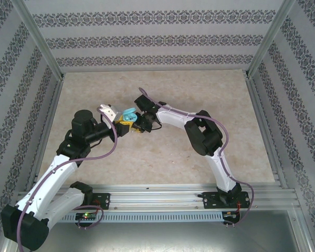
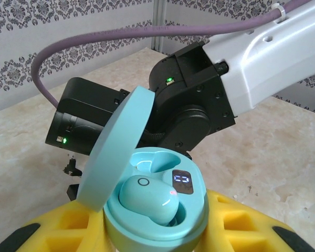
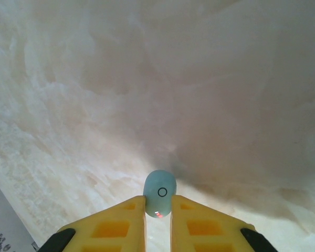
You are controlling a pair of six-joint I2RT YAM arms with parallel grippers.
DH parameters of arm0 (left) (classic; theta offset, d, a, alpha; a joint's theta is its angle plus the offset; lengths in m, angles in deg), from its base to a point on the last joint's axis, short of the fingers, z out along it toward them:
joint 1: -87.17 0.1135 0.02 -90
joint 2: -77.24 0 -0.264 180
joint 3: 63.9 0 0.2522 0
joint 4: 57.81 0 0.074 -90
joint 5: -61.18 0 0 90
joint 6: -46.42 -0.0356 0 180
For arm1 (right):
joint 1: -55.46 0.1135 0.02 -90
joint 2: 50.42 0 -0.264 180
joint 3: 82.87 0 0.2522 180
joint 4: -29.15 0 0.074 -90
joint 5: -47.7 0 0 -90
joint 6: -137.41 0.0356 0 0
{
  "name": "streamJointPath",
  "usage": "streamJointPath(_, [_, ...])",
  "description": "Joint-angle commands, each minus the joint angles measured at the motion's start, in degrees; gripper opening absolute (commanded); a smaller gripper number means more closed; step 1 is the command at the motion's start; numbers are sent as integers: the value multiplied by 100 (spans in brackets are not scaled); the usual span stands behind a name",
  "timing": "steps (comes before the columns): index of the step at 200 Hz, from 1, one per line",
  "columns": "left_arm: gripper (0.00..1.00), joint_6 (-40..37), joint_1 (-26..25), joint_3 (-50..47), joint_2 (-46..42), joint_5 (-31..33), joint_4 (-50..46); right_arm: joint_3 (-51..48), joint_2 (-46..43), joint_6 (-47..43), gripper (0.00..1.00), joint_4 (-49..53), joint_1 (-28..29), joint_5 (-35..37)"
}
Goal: Insert wireless bluetooth earbuds into charging case
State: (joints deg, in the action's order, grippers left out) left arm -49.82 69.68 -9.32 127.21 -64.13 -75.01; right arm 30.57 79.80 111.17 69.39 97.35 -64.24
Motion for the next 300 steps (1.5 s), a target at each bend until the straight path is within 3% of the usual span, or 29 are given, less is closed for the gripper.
streamJointPath(1, [7,-142,60,-33,-101,-4,205,424,234,-376,17,500,65,-25])
streamJointPath(58, [7,-164,52,-12,-101,19,154,666,28,-831,17,817,68,121])
streamJointPath(103, [7,-108,56,4,-34,-182,268,9,-1167,-1515,18,957,34,753])
streamJointPath(154, [7,79,62,80,314,-755,773,-1208,-2762,-1686,18,698,-110,1142])
streamJointPath(215, [7,117,60,482,850,-1128,990,-1475,-4020,-2328,19,1153,-216,1430])
streamJointPath(255, [7,132,61,733,1126,-1384,1039,-2119,-5057,-2661,17,364,-309,1299])
streamJointPath(300, [7,243,55,996,1376,-1688,1097,-2034,-5630,-3406,16,144,-200,1029])
